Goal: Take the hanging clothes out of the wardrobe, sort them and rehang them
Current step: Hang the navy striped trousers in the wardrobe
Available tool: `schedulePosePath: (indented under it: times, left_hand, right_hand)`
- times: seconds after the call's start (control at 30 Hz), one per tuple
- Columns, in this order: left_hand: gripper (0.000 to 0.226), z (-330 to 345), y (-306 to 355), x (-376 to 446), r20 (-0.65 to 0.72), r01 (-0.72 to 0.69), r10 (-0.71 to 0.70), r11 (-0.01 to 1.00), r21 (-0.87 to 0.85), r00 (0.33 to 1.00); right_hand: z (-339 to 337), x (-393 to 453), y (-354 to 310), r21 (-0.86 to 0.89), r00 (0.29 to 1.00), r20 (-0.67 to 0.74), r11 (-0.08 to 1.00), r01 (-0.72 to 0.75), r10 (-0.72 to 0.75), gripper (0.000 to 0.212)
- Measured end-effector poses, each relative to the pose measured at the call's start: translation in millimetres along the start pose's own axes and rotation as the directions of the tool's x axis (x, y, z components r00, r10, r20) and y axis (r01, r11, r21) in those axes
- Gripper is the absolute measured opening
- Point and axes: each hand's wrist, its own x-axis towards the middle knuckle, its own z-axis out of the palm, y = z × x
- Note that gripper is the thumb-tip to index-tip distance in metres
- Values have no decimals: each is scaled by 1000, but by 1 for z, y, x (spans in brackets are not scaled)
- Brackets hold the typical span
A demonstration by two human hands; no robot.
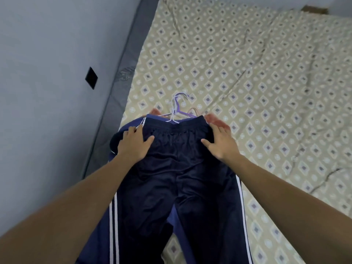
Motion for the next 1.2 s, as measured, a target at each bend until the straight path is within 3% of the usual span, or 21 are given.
schedulePosePath:
  times: [0.13, 0.27, 0.4, 0.57, 0.7, 0.83, 0.93, 1.2]
  left_hand:
    - [67, 9, -19, 19, -62, -35, 41, 995, 92, 997]
    - [56, 7, -24, 23, -92, -56, 65, 994, 97, 994]
    - [53, -2, -25, 21, -42, -64, 65, 998, 19, 997]
    - [49, -28, -20, -7, -83, -134, 122, 978, -158, 989]
    - [37, -65, 5, -49, -141, -217, 188, 948, -232, 972]
    - [20, -115, 54, -105, -229, -286, 215, 893, -347, 949]
    - [20, -158, 101, -158, -272, -369, 275, 834, -410, 922]
    - [12, -257, 221, -299, -395, -523, 381, 769, -366, 836]
  right_hand:
    - [14, 10, -5, -40, 997, -77, 999, -1, -2, 67]
    - [9, 9, -19, 180, 998, 4, 982, -59, 59, 61]
    - [-2, 3, -21, 357, 995, 62, 929, -99, 82, 61]
    - [-37, -31, -19, 563, 996, -73, 826, 2, 47, 54]
    - [-93, -71, -22, 602, 990, -134, 798, 39, 52, 26]
    - [-165, -117, -17, 600, 972, -229, 794, 96, 56, 27]
    - [-222, -163, -7, 589, 956, -290, 796, 140, 47, 14]
    - [-361, -315, 37, 509, 868, -496, 817, 273, 19, 20]
